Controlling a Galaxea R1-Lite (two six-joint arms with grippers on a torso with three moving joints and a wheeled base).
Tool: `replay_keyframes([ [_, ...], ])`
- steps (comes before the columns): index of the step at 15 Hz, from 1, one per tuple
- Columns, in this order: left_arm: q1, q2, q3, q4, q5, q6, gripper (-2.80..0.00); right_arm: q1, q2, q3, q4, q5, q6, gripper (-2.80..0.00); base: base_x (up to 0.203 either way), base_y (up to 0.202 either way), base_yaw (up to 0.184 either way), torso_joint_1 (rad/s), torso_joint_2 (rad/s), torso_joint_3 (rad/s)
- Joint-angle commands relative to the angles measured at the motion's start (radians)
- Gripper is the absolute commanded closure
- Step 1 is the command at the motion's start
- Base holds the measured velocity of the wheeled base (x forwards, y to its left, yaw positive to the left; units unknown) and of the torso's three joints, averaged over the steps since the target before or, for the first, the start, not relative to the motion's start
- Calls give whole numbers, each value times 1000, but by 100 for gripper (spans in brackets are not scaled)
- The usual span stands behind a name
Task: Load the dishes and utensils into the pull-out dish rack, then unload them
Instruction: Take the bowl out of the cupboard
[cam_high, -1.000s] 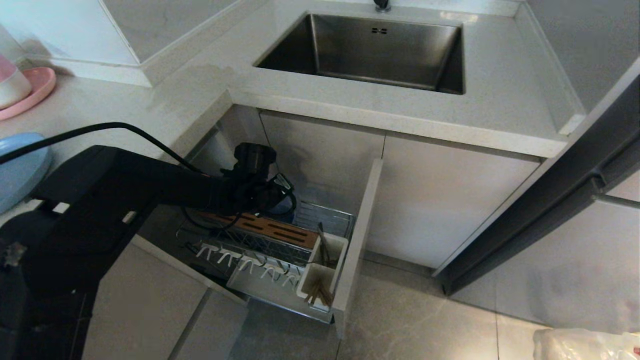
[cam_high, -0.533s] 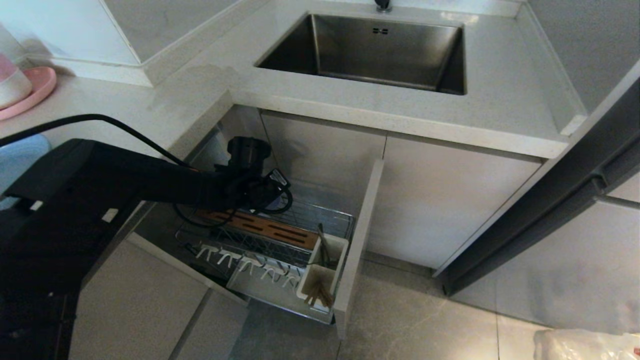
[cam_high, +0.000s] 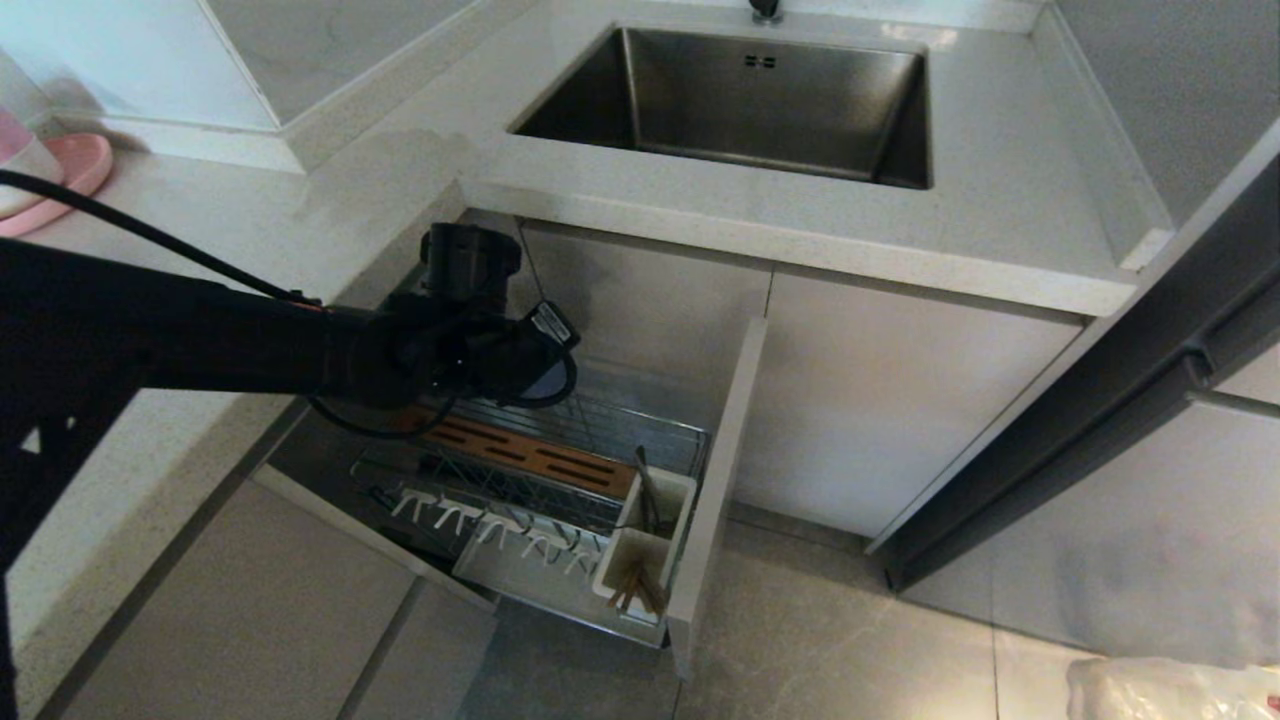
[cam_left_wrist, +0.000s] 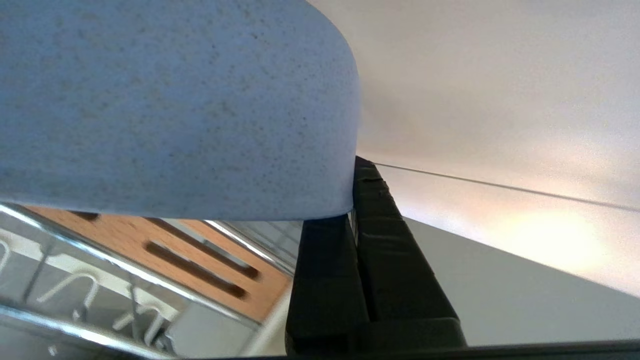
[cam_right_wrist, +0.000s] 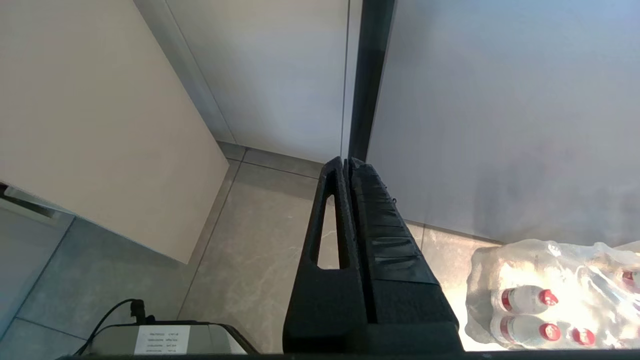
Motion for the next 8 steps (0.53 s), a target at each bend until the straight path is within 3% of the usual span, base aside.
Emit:
replay_keyframes([
  [1,-29,-93,29,-1,0,-7,0,0,2,0,0,0,0,0,0,0,0,0,0,0],
  [8,-199,-361,63,223,-3,-14,0,0,0,0,0,0,0,0,0,0,0,0,0,0],
])
